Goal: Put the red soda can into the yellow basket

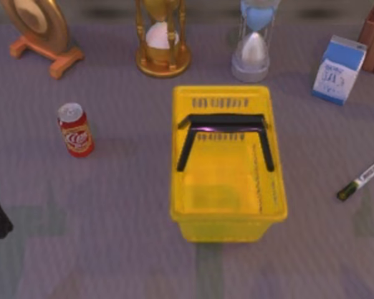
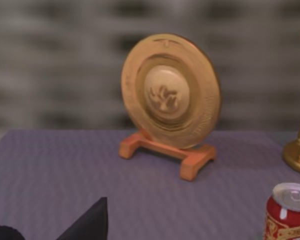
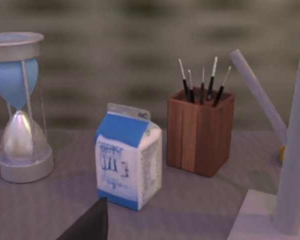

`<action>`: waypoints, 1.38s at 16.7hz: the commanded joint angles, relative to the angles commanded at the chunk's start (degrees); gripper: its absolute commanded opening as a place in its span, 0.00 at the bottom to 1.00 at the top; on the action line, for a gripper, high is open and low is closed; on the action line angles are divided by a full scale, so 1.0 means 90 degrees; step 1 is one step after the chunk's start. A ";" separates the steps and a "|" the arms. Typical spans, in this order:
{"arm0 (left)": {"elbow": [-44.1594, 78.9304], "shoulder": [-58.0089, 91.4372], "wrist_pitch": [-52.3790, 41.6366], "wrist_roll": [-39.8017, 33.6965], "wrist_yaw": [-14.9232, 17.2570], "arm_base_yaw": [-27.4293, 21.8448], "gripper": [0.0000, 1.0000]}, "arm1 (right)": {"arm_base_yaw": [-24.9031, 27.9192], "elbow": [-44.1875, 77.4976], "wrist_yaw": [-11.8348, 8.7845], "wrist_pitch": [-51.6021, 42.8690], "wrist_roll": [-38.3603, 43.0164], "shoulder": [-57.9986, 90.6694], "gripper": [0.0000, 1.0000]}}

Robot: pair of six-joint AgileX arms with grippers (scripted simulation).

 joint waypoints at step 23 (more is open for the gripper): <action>0.9738 1.1171 -0.6394 0.3100 -0.0010 -0.0998 1.00 | 0.0000 0.0000 0.0000 0.0000 0.0000 0.0000 1.00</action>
